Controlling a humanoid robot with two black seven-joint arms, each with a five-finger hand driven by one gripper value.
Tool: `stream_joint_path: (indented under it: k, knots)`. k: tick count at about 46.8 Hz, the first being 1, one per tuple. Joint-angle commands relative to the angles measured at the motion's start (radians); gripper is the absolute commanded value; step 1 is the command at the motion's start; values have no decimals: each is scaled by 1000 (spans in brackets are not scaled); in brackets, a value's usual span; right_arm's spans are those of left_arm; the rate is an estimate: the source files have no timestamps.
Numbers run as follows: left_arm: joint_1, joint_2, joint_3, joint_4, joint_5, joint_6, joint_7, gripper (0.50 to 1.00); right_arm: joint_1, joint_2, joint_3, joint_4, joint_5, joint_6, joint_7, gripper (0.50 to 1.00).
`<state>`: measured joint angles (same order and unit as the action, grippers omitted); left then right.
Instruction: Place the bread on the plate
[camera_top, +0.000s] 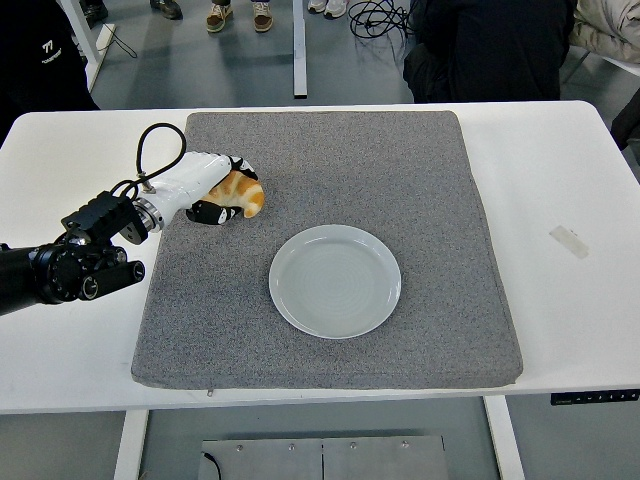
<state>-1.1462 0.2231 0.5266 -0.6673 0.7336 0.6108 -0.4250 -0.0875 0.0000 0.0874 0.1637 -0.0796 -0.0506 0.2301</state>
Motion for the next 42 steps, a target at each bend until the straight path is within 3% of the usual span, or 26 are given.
stream_joint_path:
  k: [1,27,42]
  knots:
    - [-16,9,-8,0,-7,0,-20,500,0,0,0,0,0,0,0,1000]
    - [-109,59,-96,-21,-2,0,-46,500,0,0,0,0,0,0,0,1000]
    - [-193,45,-99,-143,9,0,-46,500,0,0,0,0,0,0,0,1000]
